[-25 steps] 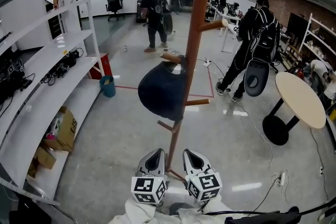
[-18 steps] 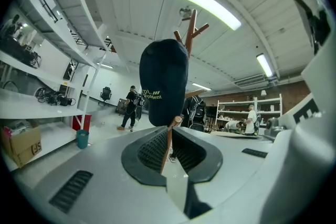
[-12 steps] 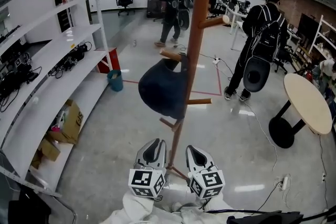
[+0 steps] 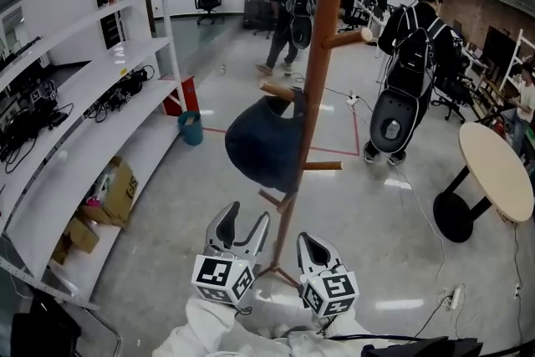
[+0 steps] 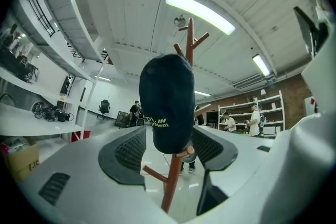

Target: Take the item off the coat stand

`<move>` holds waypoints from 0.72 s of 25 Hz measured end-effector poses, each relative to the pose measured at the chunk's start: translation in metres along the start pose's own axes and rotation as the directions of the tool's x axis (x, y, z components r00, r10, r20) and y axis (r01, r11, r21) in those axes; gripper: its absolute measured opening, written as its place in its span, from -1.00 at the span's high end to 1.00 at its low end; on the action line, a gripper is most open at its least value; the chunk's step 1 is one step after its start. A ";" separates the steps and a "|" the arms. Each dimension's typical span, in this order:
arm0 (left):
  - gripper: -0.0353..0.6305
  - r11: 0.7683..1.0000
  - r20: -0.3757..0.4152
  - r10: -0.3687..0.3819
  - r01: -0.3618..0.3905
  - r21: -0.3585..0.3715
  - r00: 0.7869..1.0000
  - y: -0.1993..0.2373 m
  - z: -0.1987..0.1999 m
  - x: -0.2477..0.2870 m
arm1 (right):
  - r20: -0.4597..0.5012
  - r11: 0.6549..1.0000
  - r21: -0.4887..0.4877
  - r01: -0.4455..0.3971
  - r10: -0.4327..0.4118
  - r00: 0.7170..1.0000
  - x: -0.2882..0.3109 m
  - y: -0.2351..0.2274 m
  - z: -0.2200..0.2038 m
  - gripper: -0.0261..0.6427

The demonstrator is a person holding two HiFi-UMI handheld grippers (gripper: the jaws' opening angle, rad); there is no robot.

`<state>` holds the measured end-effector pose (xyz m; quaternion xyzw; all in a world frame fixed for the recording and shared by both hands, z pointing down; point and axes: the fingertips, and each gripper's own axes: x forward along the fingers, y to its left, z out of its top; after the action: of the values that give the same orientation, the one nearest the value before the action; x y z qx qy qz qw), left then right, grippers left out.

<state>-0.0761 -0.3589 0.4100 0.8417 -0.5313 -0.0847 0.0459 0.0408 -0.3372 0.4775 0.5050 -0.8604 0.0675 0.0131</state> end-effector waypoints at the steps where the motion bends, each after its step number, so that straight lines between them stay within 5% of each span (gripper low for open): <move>1: 0.12 1.000 0.013 0.002 -0.002 0.001 1.000 0.004 0.006 0.002 | 0.001 1.000 -0.001 0.001 -0.001 1.000 0.001 -0.001 0.000 0.89; 12: -0.04 0.999 0.129 -0.015 0.009 0.045 0.992 0.030 0.063 0.028 | 0.004 1.000 0.003 0.016 -0.016 1.000 0.004 -0.006 0.001 0.89; 18: -0.16 0.992 0.115 -0.052 0.038 0.118 0.992 0.040 0.079 0.051 | 0.010 1.000 0.004 0.024 -0.024 1.000 0.008 -0.009 0.005 0.89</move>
<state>-0.1059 -0.4210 0.3342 0.8483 -0.5178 -0.1045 -0.0362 0.0445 -0.3492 0.4740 0.5155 -0.8543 0.0665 0.0087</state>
